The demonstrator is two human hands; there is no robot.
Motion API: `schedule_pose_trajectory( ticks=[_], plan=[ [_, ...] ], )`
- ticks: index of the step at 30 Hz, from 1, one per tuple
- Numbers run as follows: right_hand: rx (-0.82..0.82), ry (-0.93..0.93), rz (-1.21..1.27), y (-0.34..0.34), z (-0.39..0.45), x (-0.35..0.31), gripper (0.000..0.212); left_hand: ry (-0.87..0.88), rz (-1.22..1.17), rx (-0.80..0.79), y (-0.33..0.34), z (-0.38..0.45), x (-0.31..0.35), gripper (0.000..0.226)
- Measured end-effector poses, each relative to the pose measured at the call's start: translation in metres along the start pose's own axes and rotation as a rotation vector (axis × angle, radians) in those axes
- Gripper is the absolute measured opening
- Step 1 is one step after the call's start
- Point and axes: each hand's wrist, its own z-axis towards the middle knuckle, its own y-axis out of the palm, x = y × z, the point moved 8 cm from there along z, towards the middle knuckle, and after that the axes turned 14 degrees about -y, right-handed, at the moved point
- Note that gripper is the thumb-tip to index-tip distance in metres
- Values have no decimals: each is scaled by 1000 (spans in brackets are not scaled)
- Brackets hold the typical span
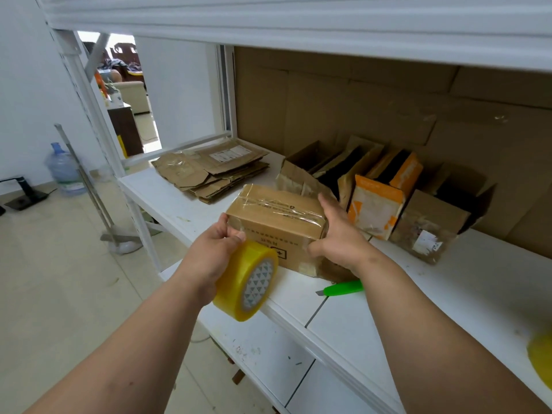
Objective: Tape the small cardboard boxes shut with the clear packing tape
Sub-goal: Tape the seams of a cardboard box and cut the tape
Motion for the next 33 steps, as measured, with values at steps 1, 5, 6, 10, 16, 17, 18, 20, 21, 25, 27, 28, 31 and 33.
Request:
schedule_pose_trajectory(
  ticks=[1,5,6,10,16,17,18,20,21,25,27,28,31,33],
  plan=[
    [19,-7,1,0,1,-2,118,2,6,-3,-2,1,1,19],
    [129,-139,12,-5,6,-26,111,28,-16,24,-12,8,8,19],
    [155,-165,16,-7,7,-32,109,45,-16,34,-14,9,13,19],
    [236,-195,57,-8,11,-42,102,103,12,17,-20,13,29,23],
    [347,-1,91,1,7,-30,104,114,38,-84,-15,20,29,23],
    [370,33,67,2,7,-28,108,110,58,-105,-13,22,26,21],
    [378,61,29,3,8,-28,111,100,69,-126,-12,23,23,19],
    [369,106,-26,7,10,-28,116,87,75,-151,-12,26,20,17],
    [355,124,-32,11,10,-29,119,80,76,-165,-12,28,18,17],
    [273,141,50,29,14,-30,129,31,102,-225,-12,32,15,14],
    [230,118,129,34,14,-32,129,19,130,-245,-12,32,14,14],
    [204,104,180,36,12,-33,126,15,147,-262,-11,30,15,13],
    [135,50,241,40,9,-35,114,-16,160,-298,-10,29,13,9],
    [154,40,154,40,9,-34,110,-44,145,-293,-14,31,10,8]
  ],
)
